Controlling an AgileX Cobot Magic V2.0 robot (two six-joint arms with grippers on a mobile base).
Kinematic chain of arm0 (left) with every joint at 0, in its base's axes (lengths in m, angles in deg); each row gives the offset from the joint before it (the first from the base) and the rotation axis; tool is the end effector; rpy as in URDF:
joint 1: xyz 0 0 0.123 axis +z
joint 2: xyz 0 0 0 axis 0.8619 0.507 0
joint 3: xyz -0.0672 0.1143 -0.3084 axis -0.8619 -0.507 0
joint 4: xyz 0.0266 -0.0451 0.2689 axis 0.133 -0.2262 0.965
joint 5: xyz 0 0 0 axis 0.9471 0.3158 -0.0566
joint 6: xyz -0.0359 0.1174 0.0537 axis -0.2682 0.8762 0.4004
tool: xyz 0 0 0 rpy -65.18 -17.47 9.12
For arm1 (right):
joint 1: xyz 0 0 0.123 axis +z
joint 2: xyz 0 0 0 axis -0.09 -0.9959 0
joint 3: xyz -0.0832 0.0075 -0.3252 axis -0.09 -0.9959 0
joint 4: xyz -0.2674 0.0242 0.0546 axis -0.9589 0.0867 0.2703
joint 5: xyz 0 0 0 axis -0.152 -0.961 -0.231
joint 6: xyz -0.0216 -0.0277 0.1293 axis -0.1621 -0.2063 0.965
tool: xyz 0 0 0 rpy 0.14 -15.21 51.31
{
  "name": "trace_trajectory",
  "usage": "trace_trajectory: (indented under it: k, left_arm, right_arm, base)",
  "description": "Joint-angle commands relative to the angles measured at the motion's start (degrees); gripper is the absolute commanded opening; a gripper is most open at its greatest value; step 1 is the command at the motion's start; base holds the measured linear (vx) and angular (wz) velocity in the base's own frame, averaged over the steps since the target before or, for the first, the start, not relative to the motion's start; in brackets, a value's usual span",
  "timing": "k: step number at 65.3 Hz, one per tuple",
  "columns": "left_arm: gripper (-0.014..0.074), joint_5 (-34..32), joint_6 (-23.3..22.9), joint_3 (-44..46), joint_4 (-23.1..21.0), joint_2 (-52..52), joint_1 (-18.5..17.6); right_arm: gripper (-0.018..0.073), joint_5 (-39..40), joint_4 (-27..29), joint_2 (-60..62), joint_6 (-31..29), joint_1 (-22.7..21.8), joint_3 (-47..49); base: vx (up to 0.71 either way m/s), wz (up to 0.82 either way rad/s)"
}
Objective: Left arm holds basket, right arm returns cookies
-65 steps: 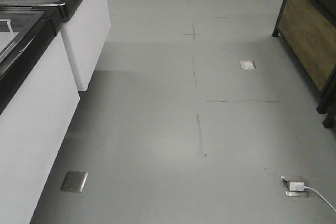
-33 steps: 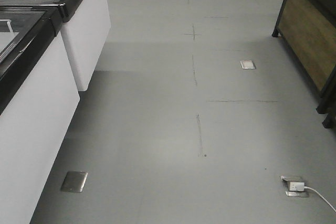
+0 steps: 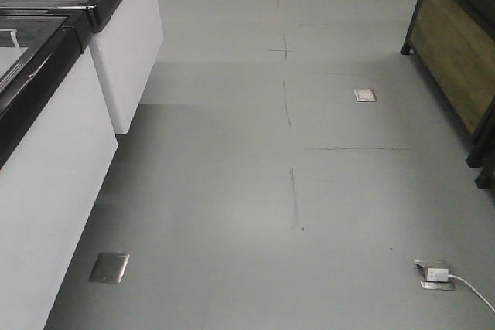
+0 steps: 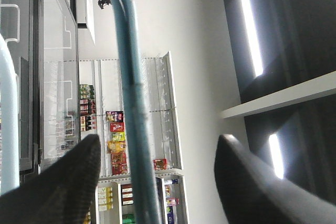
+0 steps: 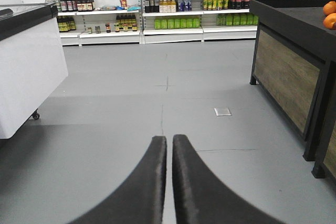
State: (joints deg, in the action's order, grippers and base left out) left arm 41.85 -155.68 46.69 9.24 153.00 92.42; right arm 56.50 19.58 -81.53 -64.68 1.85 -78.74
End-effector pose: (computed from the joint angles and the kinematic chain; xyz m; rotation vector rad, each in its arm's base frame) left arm 0.2948 0.1964 0.3504 -1.3230 0.6733 -0.8011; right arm 0.0705 -0.0018 0.1830 0.0661 1.6729 -0.0014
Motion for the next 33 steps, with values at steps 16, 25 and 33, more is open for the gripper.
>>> trace_trajectory:
  k: [16, 25, 33]
  left_arm:
    - [0.0307, -3.5, -0.4, 1.9, 0.2, -1.6, 0.1]
    - [0.0165, -2.4, -0.4, 1.9, -1.1, -1.6, 0.1]
    - [0.0032, -1.5, -0.4, 1.9, -2.0, -1.6, 0.1]
  right_arm:
    - [-0.0006, 4.0, -0.2, 0.7, -0.5, -0.1, -1.0]
    - [-0.0006, 4.0, -0.2, 0.7, -0.5, -0.1, -1.0]
    - [-0.0006, 4.0, -0.2, 0.7, -0.5, -0.1, -1.0]
  base:
    - [0.00, 0.00]
    - [0.00, 0.00]
    - [0.00, 0.00]
